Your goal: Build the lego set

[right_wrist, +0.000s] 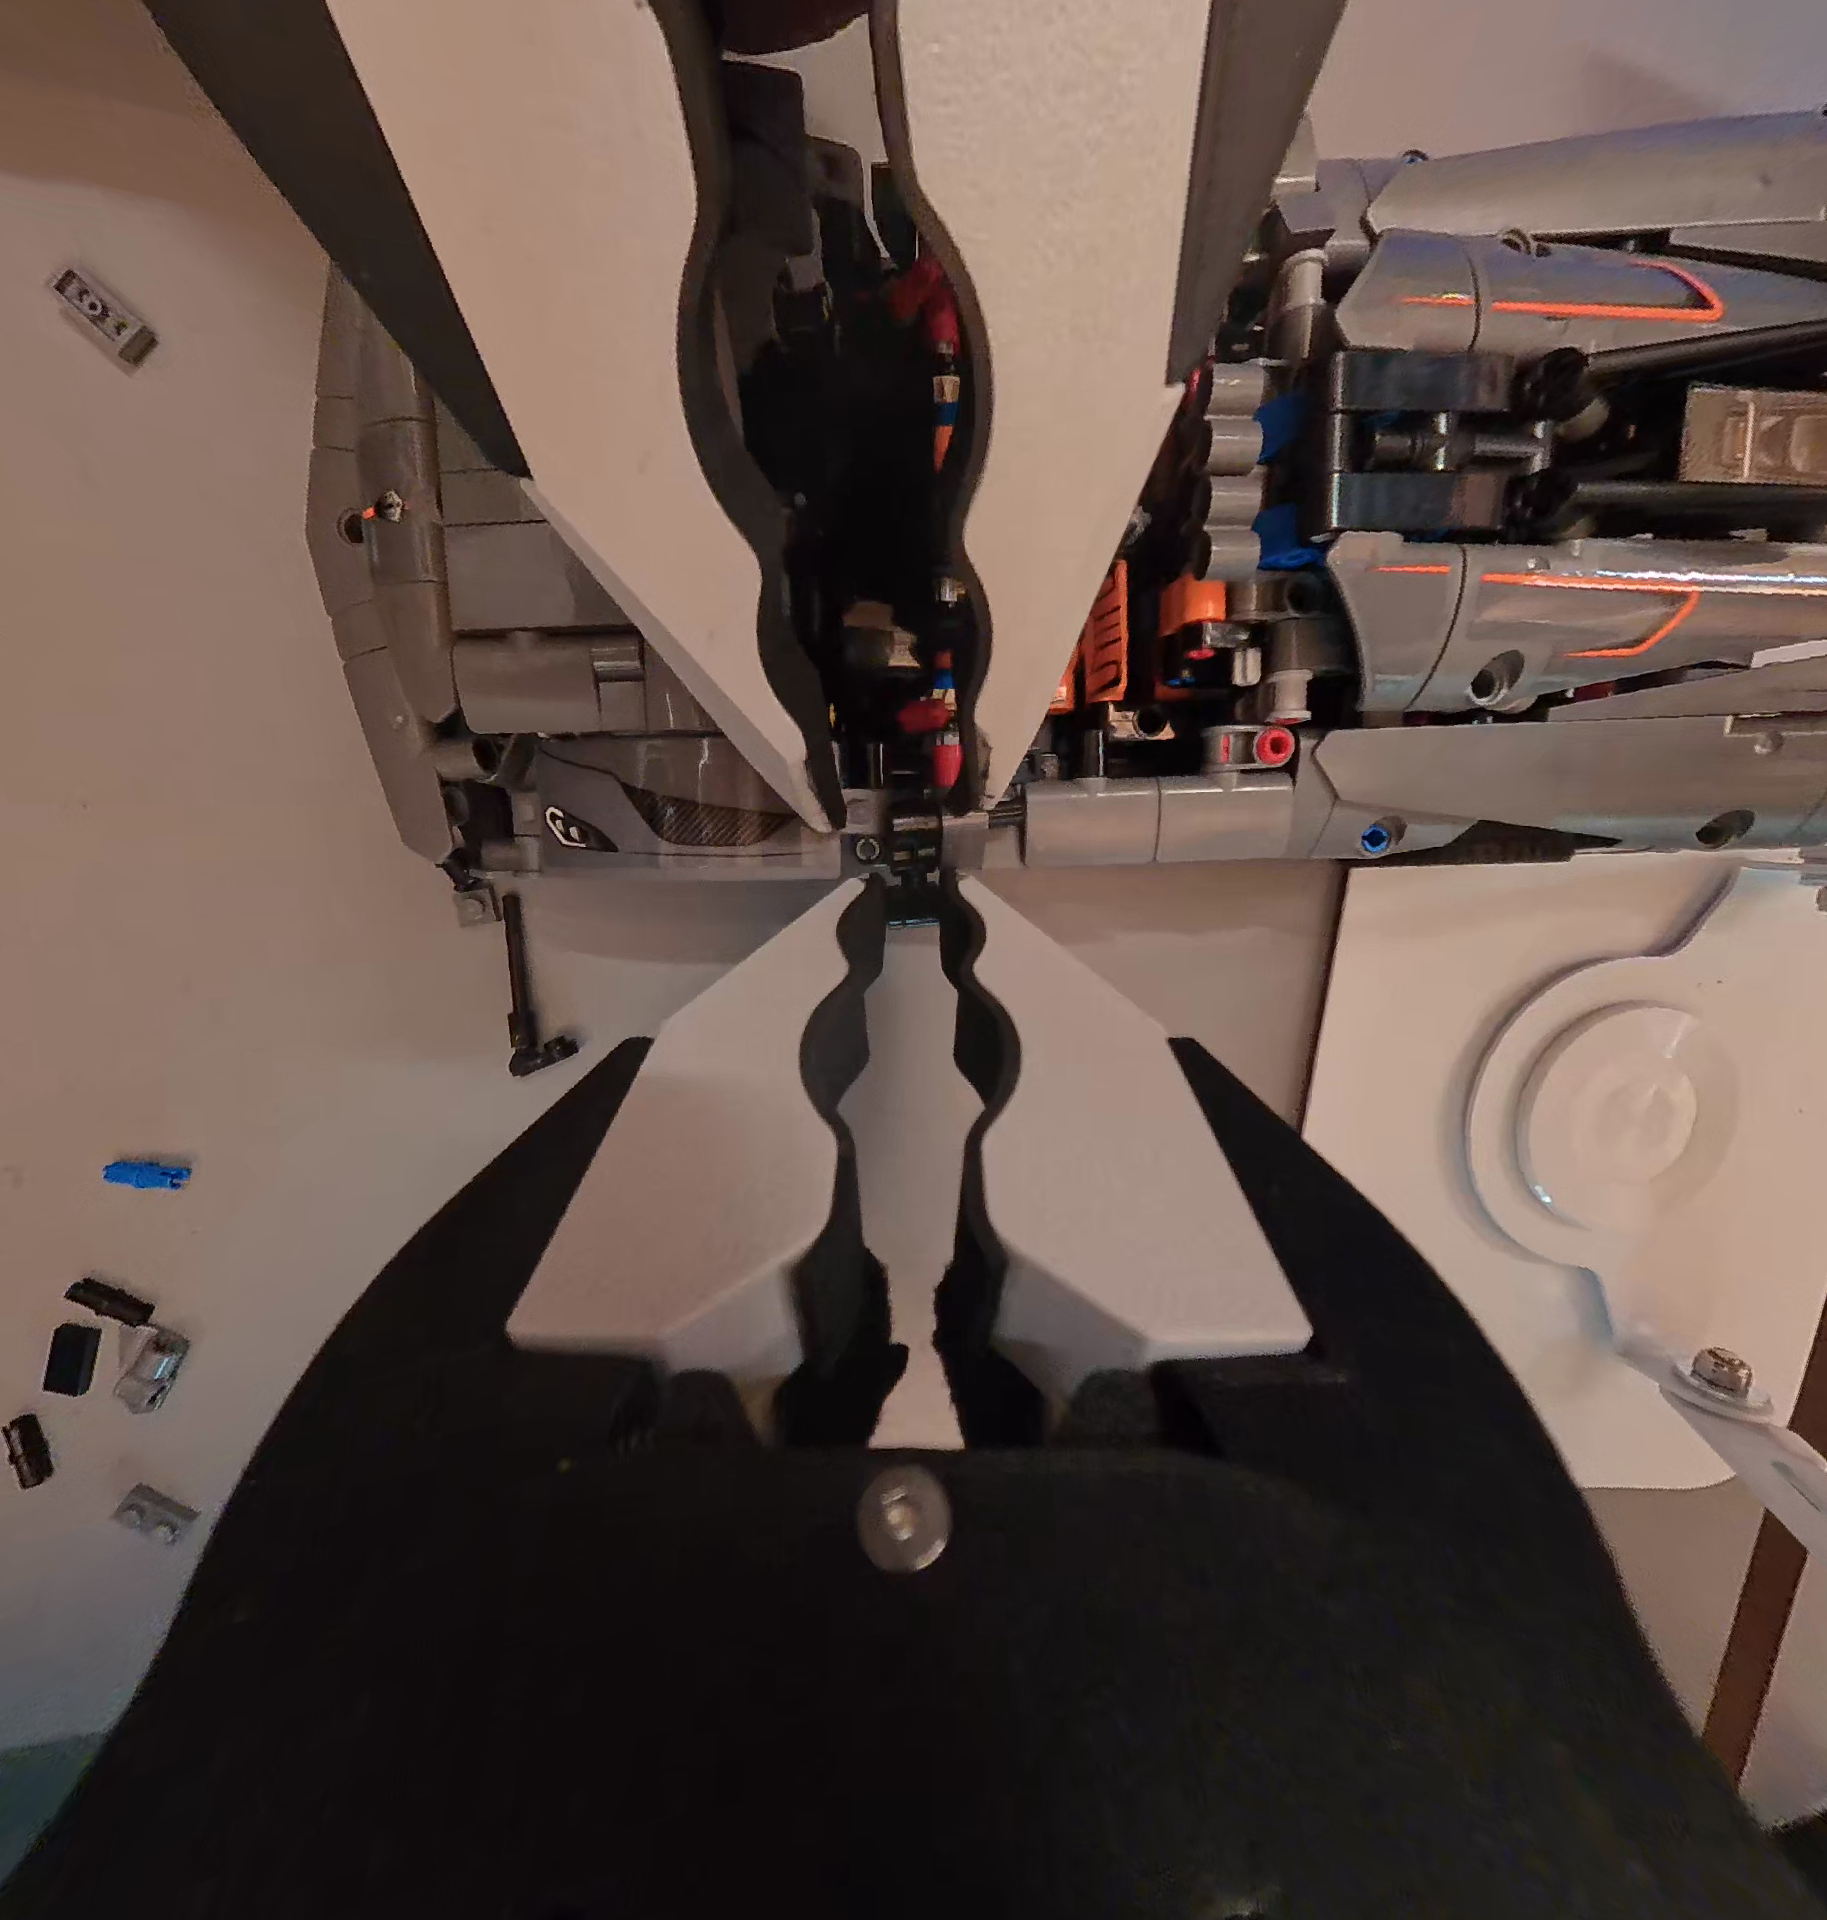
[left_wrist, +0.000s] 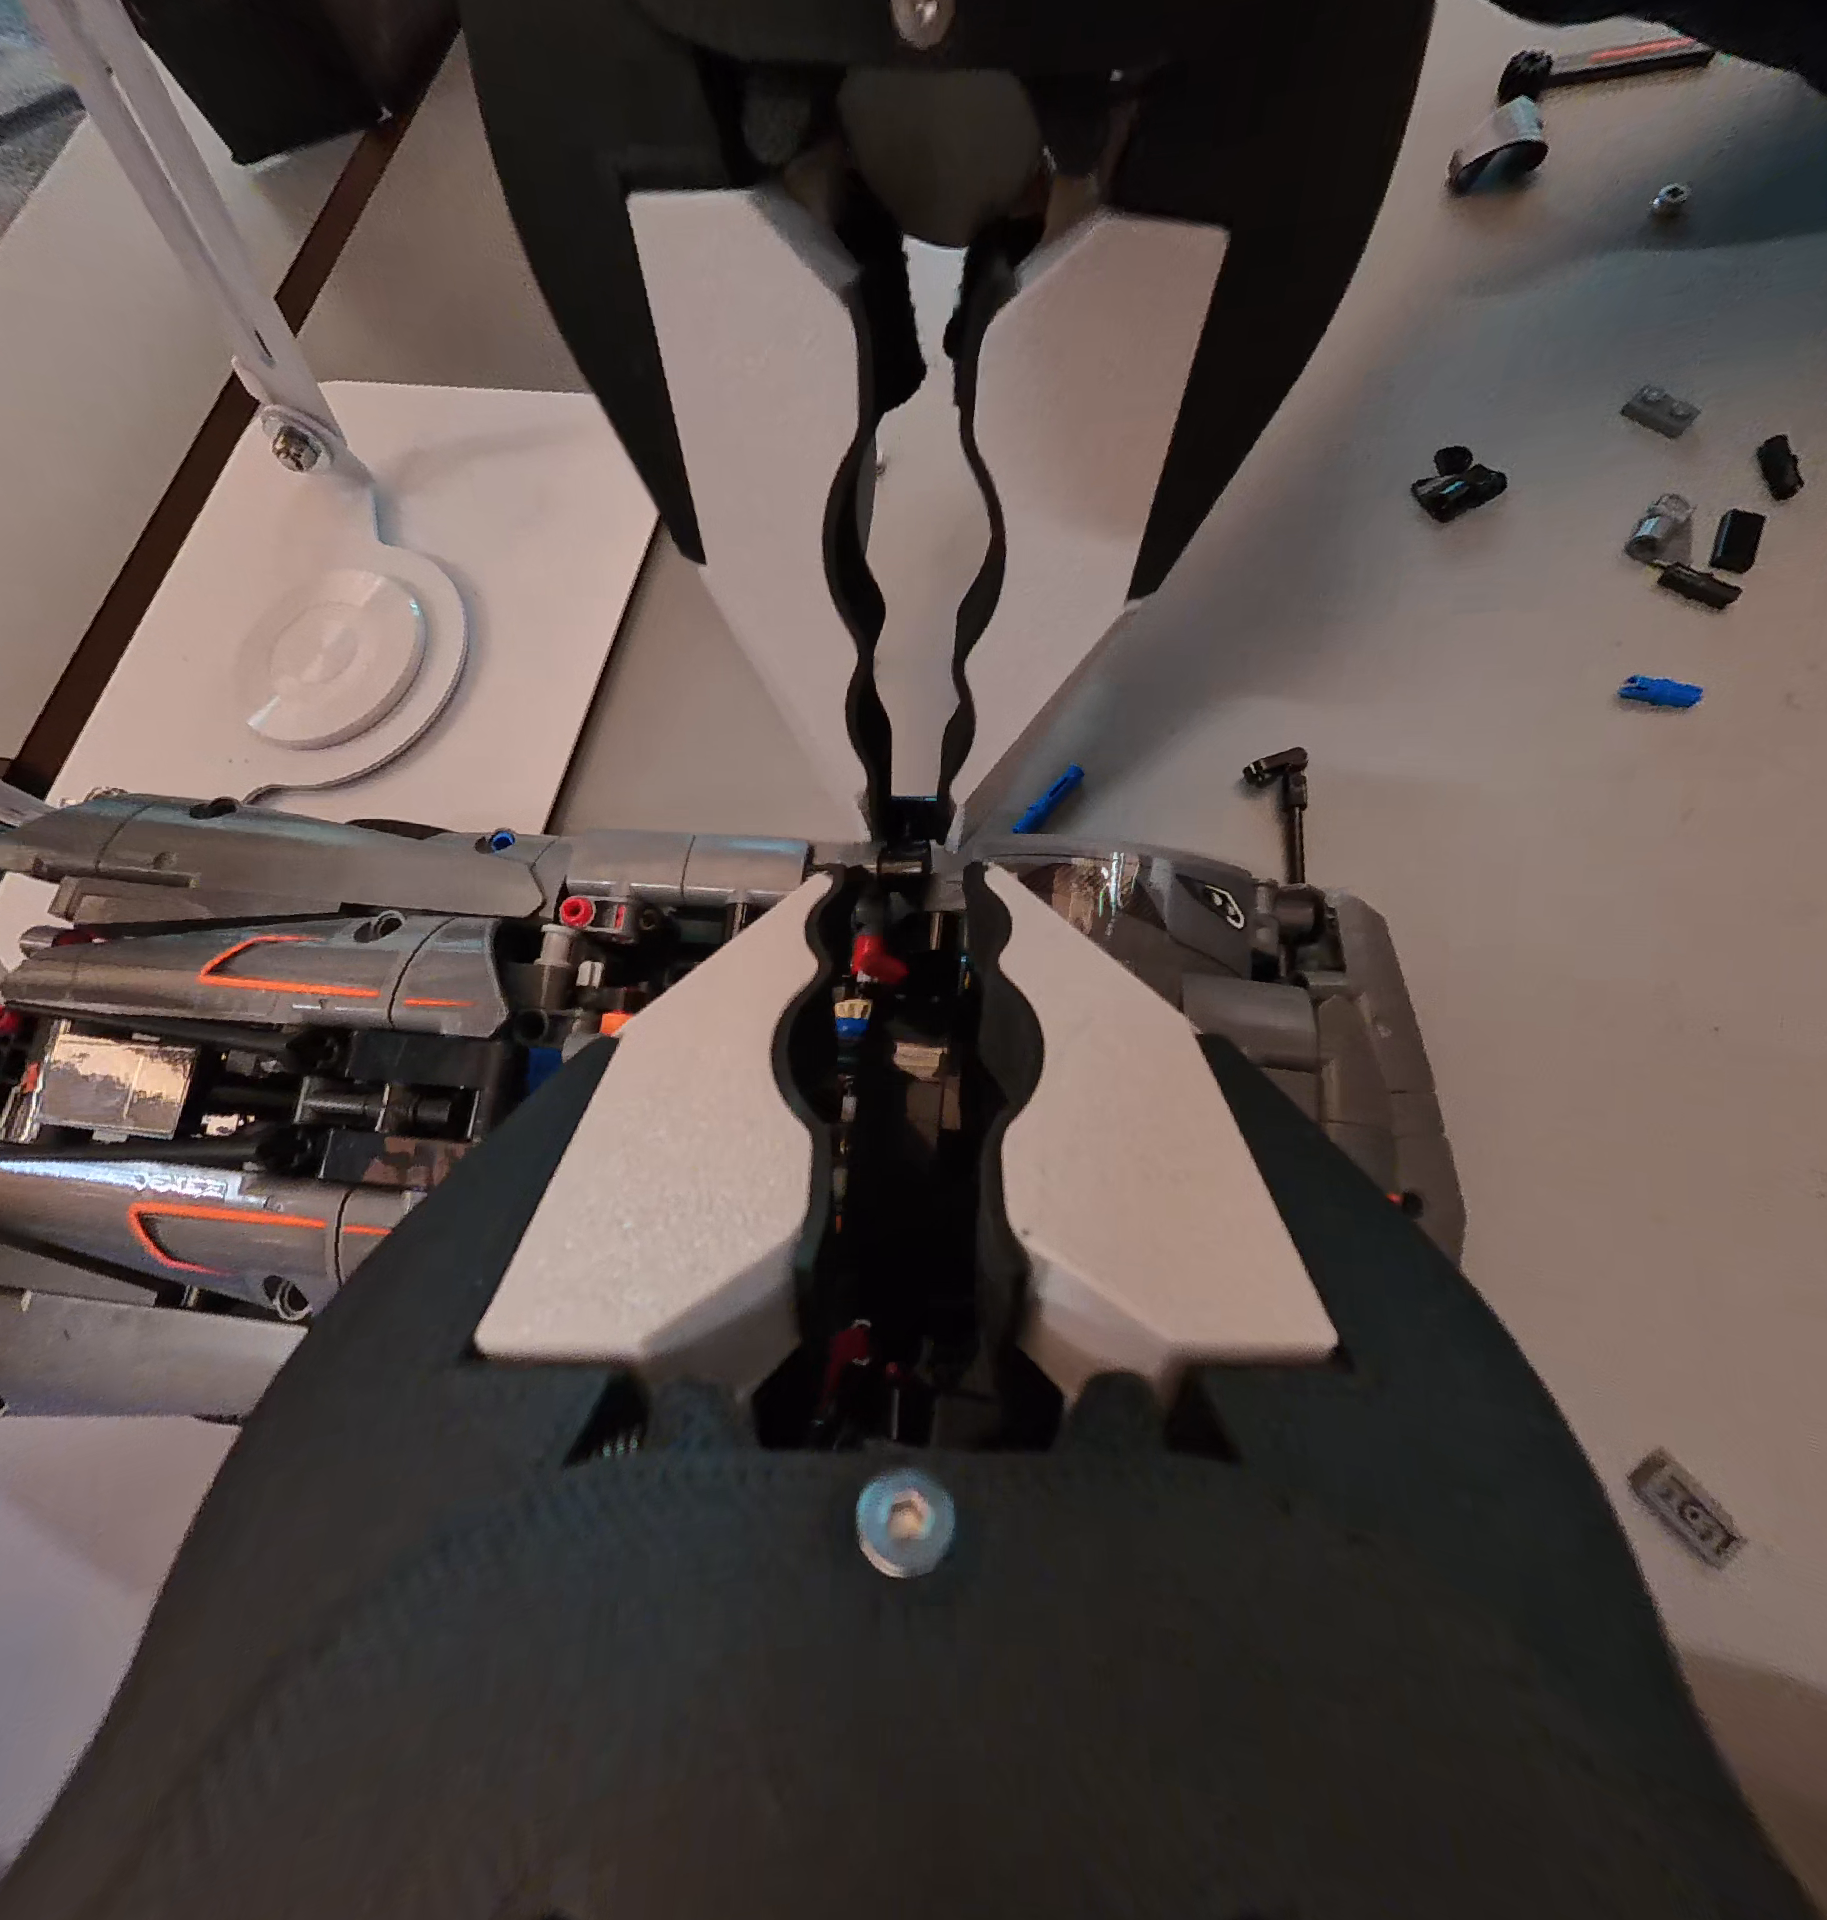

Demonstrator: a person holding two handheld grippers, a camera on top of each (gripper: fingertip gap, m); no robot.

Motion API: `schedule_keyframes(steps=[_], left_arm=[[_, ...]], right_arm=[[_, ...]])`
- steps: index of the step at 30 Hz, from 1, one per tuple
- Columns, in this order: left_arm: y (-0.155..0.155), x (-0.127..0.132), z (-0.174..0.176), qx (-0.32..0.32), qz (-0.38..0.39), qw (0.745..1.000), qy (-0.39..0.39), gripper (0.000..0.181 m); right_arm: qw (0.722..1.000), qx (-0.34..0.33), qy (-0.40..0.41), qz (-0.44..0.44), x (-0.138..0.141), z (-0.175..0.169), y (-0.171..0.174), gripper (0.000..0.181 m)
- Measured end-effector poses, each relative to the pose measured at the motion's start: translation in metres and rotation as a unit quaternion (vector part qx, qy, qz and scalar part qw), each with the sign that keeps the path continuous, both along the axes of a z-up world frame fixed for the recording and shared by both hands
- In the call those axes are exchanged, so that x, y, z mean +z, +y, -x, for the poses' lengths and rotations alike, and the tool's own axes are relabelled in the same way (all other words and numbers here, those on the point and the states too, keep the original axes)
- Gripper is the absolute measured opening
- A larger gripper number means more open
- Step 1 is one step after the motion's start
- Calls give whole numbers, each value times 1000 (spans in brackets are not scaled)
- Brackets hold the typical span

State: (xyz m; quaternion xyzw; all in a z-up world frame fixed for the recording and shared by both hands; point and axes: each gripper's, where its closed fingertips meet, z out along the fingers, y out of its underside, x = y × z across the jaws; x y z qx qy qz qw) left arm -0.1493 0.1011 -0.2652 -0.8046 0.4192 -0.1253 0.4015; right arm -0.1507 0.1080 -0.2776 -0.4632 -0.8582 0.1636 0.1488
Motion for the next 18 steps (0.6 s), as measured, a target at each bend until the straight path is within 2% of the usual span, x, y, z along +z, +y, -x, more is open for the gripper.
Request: schedule_keyframes(steps=[10, 18], left_arm=[[0, 0, 1, 3, -2, 1000, 5, 20], [1, 0, 2, 13, 1, 1000, 8, 21]], right_arm=[[1000, -5, -2, 3, 3, 1, 1, 8], [999, -33, -18, 18, 2, 1, 1, 8]])
